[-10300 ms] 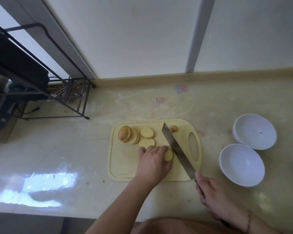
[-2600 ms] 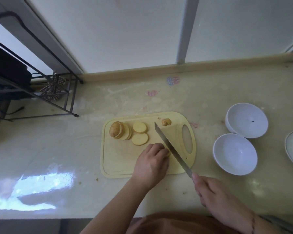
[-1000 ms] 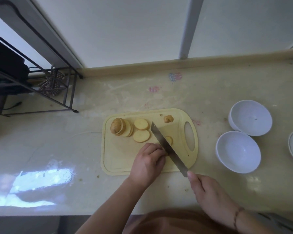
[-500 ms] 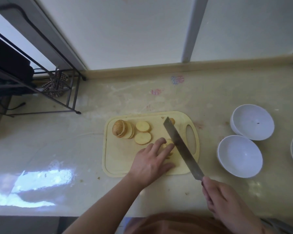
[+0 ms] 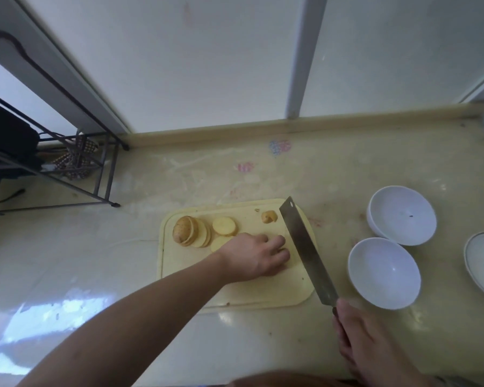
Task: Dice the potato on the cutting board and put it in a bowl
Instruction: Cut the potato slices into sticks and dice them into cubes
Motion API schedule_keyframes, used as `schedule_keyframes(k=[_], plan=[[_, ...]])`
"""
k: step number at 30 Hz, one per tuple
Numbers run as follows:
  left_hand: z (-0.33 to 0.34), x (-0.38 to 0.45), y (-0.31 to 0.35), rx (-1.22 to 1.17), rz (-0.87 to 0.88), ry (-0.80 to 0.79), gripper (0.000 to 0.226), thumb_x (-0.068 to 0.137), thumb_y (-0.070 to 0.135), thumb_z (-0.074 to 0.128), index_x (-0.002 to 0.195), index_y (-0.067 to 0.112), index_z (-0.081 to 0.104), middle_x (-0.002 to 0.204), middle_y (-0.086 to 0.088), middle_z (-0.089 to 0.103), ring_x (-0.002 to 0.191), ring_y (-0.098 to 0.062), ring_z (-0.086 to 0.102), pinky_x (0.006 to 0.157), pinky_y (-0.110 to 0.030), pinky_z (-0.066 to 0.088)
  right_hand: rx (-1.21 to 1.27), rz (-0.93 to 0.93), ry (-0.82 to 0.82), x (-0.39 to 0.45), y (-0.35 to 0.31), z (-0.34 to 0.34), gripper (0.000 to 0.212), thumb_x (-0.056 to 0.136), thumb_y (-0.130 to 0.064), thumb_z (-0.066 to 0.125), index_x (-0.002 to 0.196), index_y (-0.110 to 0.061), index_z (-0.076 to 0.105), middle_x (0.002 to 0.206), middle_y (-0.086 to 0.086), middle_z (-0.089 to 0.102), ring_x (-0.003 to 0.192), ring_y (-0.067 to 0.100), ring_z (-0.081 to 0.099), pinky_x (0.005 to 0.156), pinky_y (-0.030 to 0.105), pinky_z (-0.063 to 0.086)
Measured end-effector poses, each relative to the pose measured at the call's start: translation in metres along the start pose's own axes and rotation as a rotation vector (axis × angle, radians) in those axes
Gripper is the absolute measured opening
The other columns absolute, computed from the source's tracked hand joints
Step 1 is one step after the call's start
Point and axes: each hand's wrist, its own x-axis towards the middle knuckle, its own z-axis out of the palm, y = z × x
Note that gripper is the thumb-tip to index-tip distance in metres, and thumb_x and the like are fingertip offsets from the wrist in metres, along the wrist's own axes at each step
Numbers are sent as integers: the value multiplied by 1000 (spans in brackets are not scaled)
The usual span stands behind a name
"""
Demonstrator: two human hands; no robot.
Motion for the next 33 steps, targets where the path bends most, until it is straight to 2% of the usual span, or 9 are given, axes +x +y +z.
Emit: schedule_keyframes(k=[4, 8, 13, 19, 22, 25, 28, 31, 33], plan=[[-3, 14, -20, 102, 23, 25, 25, 97, 40, 62, 102, 16, 61, 103, -7, 59, 78, -25, 55, 47, -31, 45, -51, 0, 6, -2, -10, -4, 100, 21, -108, 27, 54, -18, 53, 45, -1, 50, 39, 10, 45, 41, 12, 36], [-10, 28, -31, 185, -212, -3, 40, 88, 53, 68, 107, 19, 64, 104, -5, 61, 81, -25, 56, 54, -32, 46, -47, -12, 14, 0, -10, -5, 101, 19, -107, 28, 54, -16, 52, 44, -1, 48, 37, 9, 43, 39, 13, 35], [-25, 21, -24, 120, -532, -80, 59, 93, 71, 33, 110, 21, 61, 106, 1, 57, 93, -23, 51, 83, -40, 42, 108, 44, -1, 4, -4, 2, 99, 26, -101, 49, 67, -11, 51, 67, 10, 48, 59, 22, 44, 55, 28, 33], [-50, -28, -40, -10, -698, -191, 48, 91, 55, 53, 125, 22, 58, 122, 0, 59, 109, -27, 55, 102, -46, 34, 128, 42, -13, 5, 0, 5, 110, 32, -101, 50, 83, -4, 48, 77, 11, 49, 71, 25, 46, 64, 37, 36], [-52, -35, -42, -48, -619, -253, 42, 94, 46, 58, 127, 21, 60, 118, -1, 59, 104, -27, 57, 101, -42, 35, 91, 25, -34, 5, -2, 6, 113, 28, -102, 48, 74, 1, 49, 66, 18, 51, 60, 32, 50, 63, 35, 36], [-53, -29, -43, -91, -609, -268, 42, 97, 43, 56, 132, 19, 56, 121, -3, 57, 109, -26, 54, 100, -40, 38, 109, 30, -29, 4, -3, 8, 128, 30, -100, 52, 92, 12, 47, 77, 40, 46, 65, 56, 48, 63, 37, 34], [-61, -23, -38, -152, -662, -151, 42, 98, 40, 58, 130, 14, 57, 122, -6, 59, 109, -27, 56, 97, -39, 42, 58, 19, -45, 2, -1, 10, 126, 29, -101, 49, 89, 10, 50, 69, 13, 48, 59, 27, 43, 55, 34, 34], [-74, -23, -12, -288, -806, 44, 43, 94, 43, 60, 125, 14, 60, 117, -4, 63, 102, -21, 59, 90, -35, 49, -24, 14, -59, 2, -2, 10, 111, 34, -104, 41, 76, -2, 56, 65, 7, 56, 59, 20, 52, 61, 42, 51], [-74, -31, 13, -332, -856, 90, 45, 92, 49, 57, 122, 16, 60, 111, -1, 64, 96, -17, 60, 83, -31, 53, -106, 9, -120, -1, -5, 10, 102, 33, -106, 33, 63, -10, 56, 57, 0, 56, 52, 12, 52, 58, 29, 50]])
